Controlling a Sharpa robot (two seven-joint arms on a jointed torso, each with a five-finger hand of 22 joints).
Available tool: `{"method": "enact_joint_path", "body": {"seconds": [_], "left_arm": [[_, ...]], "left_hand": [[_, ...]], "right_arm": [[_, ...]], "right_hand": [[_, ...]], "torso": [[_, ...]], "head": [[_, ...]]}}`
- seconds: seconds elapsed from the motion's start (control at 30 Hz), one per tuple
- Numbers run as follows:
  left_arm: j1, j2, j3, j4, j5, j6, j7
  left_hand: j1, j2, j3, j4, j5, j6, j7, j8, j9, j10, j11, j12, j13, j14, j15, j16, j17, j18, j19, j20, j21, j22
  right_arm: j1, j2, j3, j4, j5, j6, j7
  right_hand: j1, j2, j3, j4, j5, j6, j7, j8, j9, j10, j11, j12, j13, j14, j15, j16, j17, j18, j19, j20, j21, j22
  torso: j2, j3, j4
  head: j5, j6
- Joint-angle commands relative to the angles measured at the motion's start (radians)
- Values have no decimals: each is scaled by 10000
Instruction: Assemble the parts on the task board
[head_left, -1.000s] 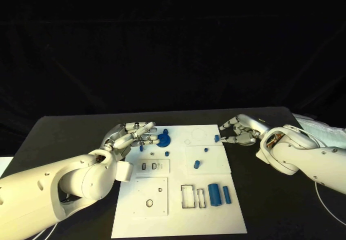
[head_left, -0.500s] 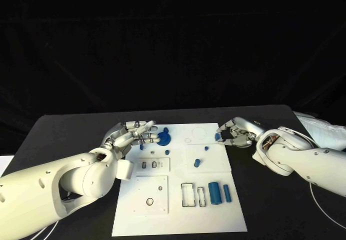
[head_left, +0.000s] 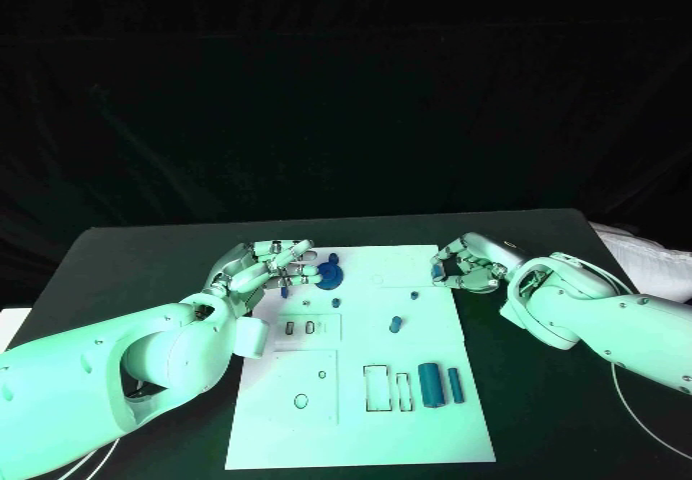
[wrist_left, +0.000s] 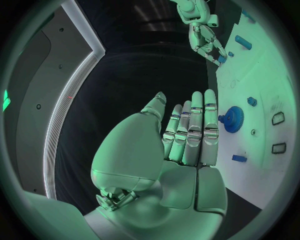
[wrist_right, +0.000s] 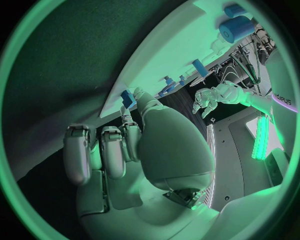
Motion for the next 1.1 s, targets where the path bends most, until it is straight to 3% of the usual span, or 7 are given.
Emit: {"method": "enact_joint_path", "body": {"seconds": [0.03,0.57,0.73,1.1], "left_arm": [[8,23,7,18,6,231,19],[8,11,7,25,3,240,-9],[8,9,7,25,2,242,-13],[8,8,7,16,2,244,-18]], "left_hand": [[8,56,6,-38,-45,9,56,-52,-4,43,58,-42,-4,-35,31,-30,9,101,71,-28,-54,-8],[8,56,6,-38,-45,9,56,-52,-4,43,58,-42,-4,-35,31,-30,9,101,71,-28,-54,-8],[8,56,6,-38,-45,9,56,-52,-4,43,58,-42,-4,-35,31,-30,9,101,71,-28,-54,-8],[16,67,13,-57,-47,10,57,-56,-4,46,58,-50,-6,-37,31,-47,23,101,77,-28,-67,-10]], "right_arm": [[-10,29,1,-45,-60,11,-14],[-11,94,2,-139,-63,119,-120],[-11,141,2,-151,-121,5,-305],[-11,227,5,-84,-185,-434,-620]], "right_hand": [[30,189,144,-51,-42,183,-26,90,23,132,12,48,1360,1039,23,47,2454,-100,41,15,51,606],[83,340,463,-281,-210,832,-236,230,90,166,-160,85,1401,1046,-121,58,2484,-103,48,-108,62,630],[26,337,487,-303,-240,946,-273,253,101,176,-192,92,1409,1050,-158,66,2505,-105,53,-141,67,642],[-149,358,515,-292,-187,1169,-369,299,129,210,-272,127,1439,1058,-217,80,2540,-112,72,-198,82,674]], "torso": [[-1,-2,3],[3,13,0],[-4,9,2],[-8,7,16]], "head": [[-13,1],[-37,-27],[-111,-74],[-91,-79]]}}
